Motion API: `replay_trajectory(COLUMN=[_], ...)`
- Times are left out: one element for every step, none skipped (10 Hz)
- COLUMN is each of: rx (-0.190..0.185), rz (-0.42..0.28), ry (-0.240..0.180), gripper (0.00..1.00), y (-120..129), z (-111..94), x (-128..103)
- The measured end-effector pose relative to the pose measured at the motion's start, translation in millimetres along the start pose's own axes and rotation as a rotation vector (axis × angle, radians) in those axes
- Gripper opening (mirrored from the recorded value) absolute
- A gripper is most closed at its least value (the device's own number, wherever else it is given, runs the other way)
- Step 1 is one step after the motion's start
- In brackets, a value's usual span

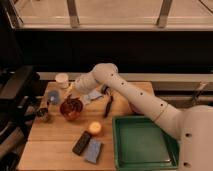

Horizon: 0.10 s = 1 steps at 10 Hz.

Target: Place grapes in red bowl

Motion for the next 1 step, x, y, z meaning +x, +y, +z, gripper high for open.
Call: replay_trajectory(rx=[0.0], rz=[0.0], ry=[0.0], gripper=[0.74], y=[-0.2], z=[0.2], x=[-0.1])
